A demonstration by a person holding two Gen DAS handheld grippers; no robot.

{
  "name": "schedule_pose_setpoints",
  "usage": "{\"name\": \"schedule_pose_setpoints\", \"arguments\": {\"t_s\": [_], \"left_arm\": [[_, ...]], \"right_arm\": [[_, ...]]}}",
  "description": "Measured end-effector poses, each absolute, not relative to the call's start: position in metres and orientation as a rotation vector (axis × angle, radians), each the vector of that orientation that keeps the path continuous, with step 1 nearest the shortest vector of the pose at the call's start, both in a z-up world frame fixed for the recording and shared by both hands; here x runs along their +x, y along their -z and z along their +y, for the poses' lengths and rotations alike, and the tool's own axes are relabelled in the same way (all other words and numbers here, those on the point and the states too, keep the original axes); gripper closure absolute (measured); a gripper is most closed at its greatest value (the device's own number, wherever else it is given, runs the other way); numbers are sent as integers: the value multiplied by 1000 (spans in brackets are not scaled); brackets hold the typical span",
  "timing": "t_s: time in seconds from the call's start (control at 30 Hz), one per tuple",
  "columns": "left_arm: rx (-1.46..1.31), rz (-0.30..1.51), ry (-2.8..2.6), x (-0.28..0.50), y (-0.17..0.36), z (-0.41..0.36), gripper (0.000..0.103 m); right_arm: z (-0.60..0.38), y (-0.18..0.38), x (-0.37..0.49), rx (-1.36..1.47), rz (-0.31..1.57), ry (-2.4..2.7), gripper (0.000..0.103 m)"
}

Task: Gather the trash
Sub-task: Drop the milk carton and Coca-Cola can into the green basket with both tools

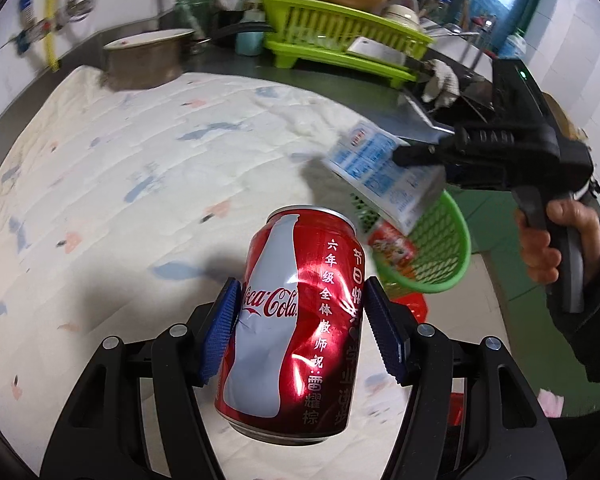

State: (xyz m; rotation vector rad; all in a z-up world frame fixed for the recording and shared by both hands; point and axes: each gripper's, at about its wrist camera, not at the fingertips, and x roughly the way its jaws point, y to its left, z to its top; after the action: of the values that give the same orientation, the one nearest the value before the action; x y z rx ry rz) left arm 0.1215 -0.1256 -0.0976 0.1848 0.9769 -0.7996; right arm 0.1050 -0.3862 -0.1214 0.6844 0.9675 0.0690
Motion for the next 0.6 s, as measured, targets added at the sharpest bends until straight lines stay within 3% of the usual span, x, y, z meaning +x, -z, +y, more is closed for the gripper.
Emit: {"name": "schedule_pose_setpoints", "arguments": {"t_s": [0.3, 0.6], "left_arm": [[219, 990, 906, 110, 98, -207, 41], [211, 1051, 925, 119, 119, -280, 41]], "right_arm": [[-458, 166, 48, 382, 1040, 254, 61], [-494, 216, 33, 468, 1071, 342, 57]]}}
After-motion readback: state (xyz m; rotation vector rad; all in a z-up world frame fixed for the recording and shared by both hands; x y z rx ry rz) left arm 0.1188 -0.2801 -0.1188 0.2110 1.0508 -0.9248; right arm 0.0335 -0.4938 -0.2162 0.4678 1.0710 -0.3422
